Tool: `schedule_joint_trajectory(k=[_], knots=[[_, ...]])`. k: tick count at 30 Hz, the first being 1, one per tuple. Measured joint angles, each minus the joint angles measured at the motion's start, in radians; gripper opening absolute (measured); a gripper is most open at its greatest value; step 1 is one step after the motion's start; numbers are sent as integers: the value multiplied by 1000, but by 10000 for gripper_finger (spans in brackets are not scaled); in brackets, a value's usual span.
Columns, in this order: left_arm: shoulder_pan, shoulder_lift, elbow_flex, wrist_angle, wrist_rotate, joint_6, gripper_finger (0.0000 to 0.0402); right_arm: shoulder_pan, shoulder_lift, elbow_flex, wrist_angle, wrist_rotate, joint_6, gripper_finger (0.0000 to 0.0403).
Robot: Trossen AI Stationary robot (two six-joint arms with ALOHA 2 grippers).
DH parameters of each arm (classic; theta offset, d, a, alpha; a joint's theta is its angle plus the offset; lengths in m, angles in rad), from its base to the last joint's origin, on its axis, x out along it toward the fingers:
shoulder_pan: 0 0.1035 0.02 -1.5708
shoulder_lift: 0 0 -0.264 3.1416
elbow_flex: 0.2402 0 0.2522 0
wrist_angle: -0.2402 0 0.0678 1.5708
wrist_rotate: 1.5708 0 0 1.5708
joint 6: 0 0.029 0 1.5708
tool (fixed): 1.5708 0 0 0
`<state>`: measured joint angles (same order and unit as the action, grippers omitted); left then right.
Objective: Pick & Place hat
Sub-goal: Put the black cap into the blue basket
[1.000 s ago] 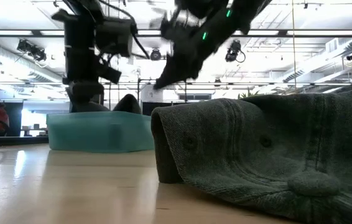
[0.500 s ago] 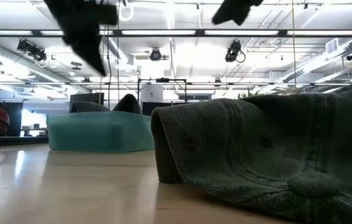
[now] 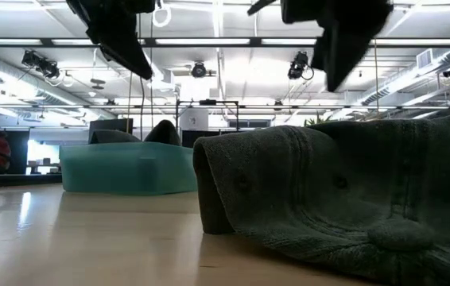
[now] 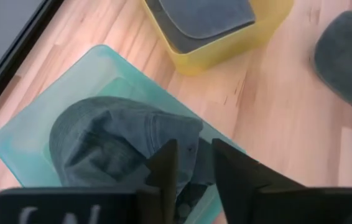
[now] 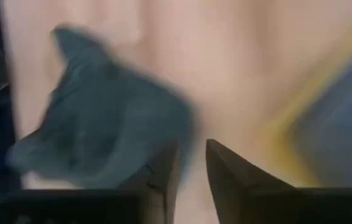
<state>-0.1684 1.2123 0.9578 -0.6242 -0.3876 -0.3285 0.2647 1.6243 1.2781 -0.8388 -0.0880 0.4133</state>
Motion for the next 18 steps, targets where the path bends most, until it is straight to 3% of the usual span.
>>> schedule_joint_trajectory(k=[6,18], knots=[[0,1,0,-5,1,0,145,76,84,0,52,-164,130,125],[0,1,0,-9,1,-32,148,170,171,0,142,-107,170,134]])
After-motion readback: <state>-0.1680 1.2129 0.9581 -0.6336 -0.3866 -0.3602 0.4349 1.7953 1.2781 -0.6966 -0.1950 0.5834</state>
